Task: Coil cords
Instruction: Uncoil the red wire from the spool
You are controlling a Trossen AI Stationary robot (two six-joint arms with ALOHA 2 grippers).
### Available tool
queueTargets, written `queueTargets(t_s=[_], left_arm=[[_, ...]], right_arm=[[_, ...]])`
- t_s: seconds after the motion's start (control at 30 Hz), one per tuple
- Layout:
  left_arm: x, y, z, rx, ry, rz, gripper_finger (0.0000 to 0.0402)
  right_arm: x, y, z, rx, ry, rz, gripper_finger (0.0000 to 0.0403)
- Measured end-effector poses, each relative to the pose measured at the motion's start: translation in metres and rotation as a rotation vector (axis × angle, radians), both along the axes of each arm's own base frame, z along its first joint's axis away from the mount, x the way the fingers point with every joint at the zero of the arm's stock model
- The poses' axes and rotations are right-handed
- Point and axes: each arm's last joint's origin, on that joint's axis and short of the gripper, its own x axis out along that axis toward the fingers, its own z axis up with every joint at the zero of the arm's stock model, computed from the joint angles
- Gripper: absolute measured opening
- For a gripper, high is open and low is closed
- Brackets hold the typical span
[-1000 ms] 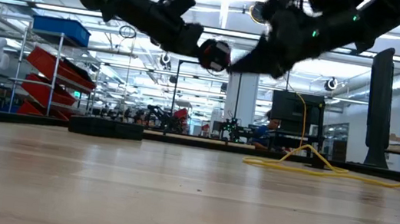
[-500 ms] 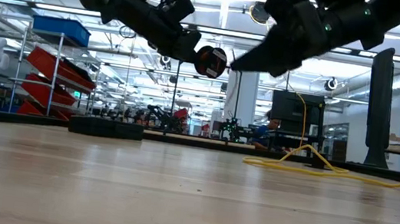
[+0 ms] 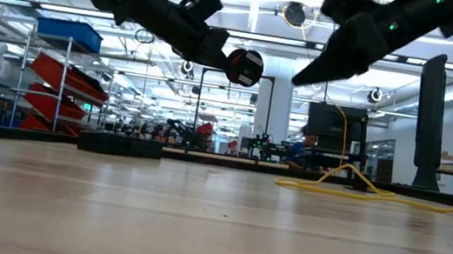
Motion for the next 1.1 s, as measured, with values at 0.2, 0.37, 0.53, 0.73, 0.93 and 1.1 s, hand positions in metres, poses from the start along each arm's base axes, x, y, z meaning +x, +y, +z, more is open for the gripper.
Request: queueTargets(t_s=[0.2, 0.37, 0.53, 0.73, 0.93, 1.1], left_arm=[[0.001, -0.003, 0.0, -0.042, -0.03, -0.028, 0.0], [0.004, -0.009, 0.004, -0.091, -0.1, -0.089, 0.0], [0.006, -0.018, 0.007, -0.092, -0.123, -0.131, 0.0], [0.006, -0.022, 0.006, -0.092, -0.116, -0.13, 0.0], [0.007, -0.022, 0.009, -0.089, -0.142, -0.132, 0.0], [0.007, -0.022, 0.009, -0.106, -0.159, -0.129, 0.0]], right_arm=[[-0.011, -0.003, 0.021, -0.094, -0.082, -0.066, 0.0112], [-0.004, -0.006, 0.023, -0.188, -0.128, -0.106, 0.0112], [0.005, -0.012, 0.022, -0.282, -0.148, -0.173, 0.0113], [0.007, -0.018, 0.026, -0.32, -0.179, -0.19, 0.0113], [0.008, -0.017, 0.031, -0.339, -0.218, -0.184, 0.0122], [0.009, -0.02, 0.034, -0.339, -0.253, -0.201, 0.0168]])
